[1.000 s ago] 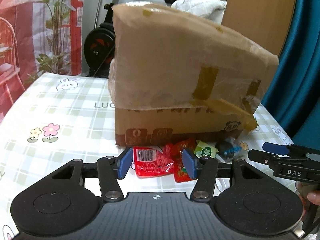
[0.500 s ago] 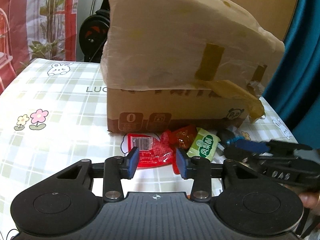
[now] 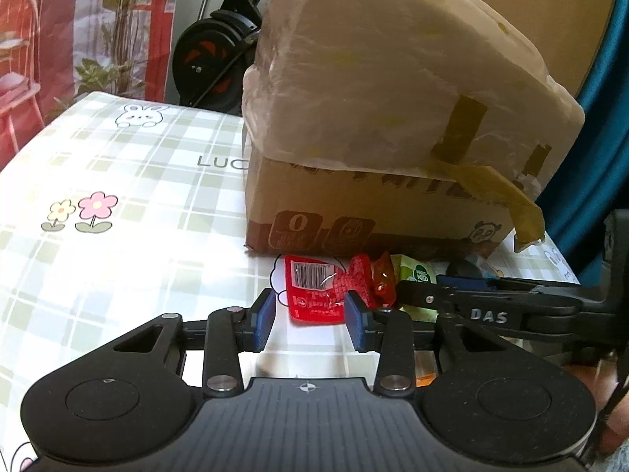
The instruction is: Organize snacks
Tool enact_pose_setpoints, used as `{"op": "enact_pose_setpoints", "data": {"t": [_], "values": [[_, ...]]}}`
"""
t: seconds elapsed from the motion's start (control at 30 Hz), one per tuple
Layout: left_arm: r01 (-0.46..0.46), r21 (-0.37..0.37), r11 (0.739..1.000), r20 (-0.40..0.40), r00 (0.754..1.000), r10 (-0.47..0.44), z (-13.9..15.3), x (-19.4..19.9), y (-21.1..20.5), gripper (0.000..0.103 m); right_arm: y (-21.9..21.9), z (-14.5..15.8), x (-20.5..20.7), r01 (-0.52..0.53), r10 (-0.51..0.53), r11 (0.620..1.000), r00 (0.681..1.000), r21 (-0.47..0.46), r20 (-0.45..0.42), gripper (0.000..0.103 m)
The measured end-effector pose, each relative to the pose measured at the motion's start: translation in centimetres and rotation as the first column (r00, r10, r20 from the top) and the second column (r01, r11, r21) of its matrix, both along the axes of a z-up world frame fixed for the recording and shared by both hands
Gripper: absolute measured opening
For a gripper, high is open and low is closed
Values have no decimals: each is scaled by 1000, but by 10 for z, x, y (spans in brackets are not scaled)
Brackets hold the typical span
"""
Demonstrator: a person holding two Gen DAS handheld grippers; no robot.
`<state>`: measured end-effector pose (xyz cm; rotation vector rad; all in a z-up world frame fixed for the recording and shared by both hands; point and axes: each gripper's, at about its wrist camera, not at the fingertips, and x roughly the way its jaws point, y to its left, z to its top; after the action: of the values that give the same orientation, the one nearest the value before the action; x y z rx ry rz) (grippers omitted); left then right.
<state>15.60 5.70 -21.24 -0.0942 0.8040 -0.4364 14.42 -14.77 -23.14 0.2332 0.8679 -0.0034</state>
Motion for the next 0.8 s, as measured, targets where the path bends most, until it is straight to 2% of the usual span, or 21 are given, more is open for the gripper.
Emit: {"op": "enact_pose_setpoints", "data": {"t": [0.17, 0.27, 0.53, 0.6, 0.63, 0.7, 0.8], "values": [[2, -17, 1000, -7, 1000, -2, -2, -2, 2, 40, 8, -5, -2, -40, 40, 996, 999, -79, -3, 48], [8, -21, 1000, -11, 1000, -8, -3, -5, 1, 40, 9, -4, -10, -62, 62, 994, 998, -89, -1, 40], [69, -27, 997, -29, 997, -69, -3, -15, -13, 40, -3, 0, -52, -43, 43, 999, 999, 24, 8, 36], [80, -33, 996, -39, 996, -82, -4, -17, -17, 40, -9, 1, -64, -37, 34, 992, 999, 118, 29, 24], [86, -34, 996, -46, 995, -88, -5, -18, -20, 40, -12, 3, -70, -33, 26, 988, 999, 149, 46, 22], [100, -29, 995, -64, 993, -101, -7, -18, -25, 40, -16, 8, -79, -20, 9, 991, 997, 134, 79, 17], [122, -22, 992, -88, 988, -123, -11, -17, -36, 40, -22, 12, -83, -8, -4, 992, 995, 125, 99, 16]]}}
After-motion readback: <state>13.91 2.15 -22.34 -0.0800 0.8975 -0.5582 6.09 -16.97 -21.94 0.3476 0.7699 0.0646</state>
